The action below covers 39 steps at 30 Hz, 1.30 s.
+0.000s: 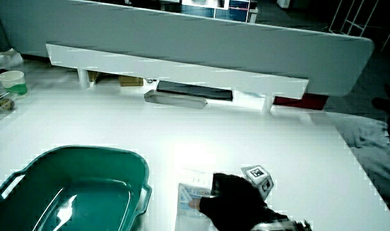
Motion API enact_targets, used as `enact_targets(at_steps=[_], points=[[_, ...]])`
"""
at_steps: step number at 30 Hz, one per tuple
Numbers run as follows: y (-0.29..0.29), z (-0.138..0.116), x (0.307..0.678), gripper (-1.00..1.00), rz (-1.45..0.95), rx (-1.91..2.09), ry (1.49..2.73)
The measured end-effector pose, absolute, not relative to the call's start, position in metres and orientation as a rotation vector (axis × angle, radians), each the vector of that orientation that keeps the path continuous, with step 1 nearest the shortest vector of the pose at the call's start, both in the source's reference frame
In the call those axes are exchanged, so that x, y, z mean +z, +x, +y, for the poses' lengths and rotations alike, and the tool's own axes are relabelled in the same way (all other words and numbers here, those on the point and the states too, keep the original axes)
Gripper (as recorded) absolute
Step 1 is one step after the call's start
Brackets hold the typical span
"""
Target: Pick milk
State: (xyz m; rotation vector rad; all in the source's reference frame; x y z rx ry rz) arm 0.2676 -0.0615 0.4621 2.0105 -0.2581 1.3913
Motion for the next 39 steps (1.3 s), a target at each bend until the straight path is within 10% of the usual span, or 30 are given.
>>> enact_targets(at_steps=[39], points=[[0.14, -0.073, 0.286, 1.0, -0.7, 0.459, 2.516]])
